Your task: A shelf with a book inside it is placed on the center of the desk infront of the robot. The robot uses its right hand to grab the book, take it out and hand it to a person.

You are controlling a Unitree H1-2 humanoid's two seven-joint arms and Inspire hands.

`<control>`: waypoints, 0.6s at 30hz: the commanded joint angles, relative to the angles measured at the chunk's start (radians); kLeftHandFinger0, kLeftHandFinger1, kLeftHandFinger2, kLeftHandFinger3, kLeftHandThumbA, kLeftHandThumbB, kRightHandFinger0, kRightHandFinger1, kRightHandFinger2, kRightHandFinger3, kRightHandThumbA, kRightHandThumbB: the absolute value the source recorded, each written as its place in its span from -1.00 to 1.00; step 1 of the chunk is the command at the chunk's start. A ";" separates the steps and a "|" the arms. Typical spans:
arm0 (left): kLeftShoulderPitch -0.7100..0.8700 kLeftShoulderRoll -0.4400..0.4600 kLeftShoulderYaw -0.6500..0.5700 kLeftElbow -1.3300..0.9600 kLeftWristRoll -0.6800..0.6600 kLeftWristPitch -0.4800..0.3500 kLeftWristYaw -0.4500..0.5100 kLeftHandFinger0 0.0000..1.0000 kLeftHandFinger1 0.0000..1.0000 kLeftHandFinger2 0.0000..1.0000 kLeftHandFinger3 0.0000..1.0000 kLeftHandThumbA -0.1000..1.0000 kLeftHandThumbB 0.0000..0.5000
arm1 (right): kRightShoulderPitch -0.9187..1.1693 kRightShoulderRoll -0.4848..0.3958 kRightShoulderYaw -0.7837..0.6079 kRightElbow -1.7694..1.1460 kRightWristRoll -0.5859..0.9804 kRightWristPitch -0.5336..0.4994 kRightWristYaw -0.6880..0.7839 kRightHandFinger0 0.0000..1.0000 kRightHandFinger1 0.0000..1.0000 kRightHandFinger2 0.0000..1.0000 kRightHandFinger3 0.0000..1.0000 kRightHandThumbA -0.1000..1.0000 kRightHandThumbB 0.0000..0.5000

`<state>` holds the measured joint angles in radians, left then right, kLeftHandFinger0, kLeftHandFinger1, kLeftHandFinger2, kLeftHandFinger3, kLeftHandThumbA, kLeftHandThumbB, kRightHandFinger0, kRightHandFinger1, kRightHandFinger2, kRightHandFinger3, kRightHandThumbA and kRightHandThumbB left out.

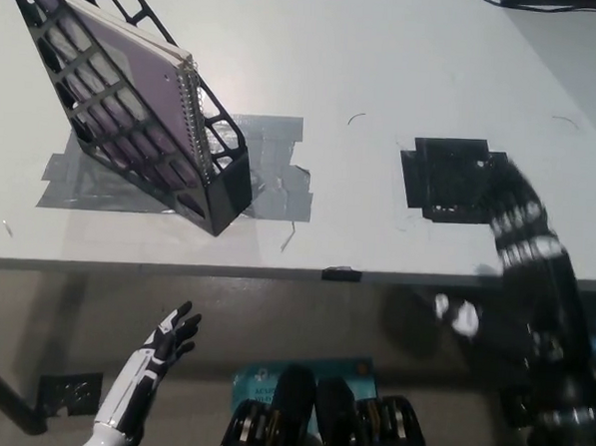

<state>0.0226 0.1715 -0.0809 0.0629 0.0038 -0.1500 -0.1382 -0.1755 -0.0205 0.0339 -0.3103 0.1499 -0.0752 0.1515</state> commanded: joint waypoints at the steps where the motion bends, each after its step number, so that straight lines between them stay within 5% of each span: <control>1: -0.009 0.001 -0.006 -0.004 0.004 -0.037 -0.014 1.00 1.00 1.00 1.00 1.00 -0.01 | -0.125 0.016 0.026 0.039 -0.010 0.100 -0.007 1.00 1.00 1.00 1.00 1.00 0.21; 6: -0.019 0.000 -0.009 -0.008 0.002 -0.031 -0.013 1.00 1.00 1.00 1.00 1.00 0.07 | -0.312 0.038 0.078 0.210 -0.033 0.153 0.014 1.00 1.00 1.00 1.00 1.00 0.41; 11: -0.022 0.000 -0.011 -0.008 0.001 -0.034 -0.012 1.00 1.00 1.00 1.00 1.00 0.02 | -0.445 0.071 0.103 0.356 -0.013 0.162 0.037 1.00 1.00 1.00 1.00 1.00 0.28; 18: -0.025 -0.014 -0.009 -0.014 -0.014 -0.011 -0.008 1.00 1.00 1.00 1.00 1.00 0.31 | -0.641 0.131 0.139 0.609 -0.058 0.139 0.030 1.00 1.00 1.00 1.00 1.00 0.51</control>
<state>0.0136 0.1666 -0.0952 0.0684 0.0051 -0.1499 -0.1379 -0.7014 0.0703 0.1510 0.2260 0.1238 0.0715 0.1736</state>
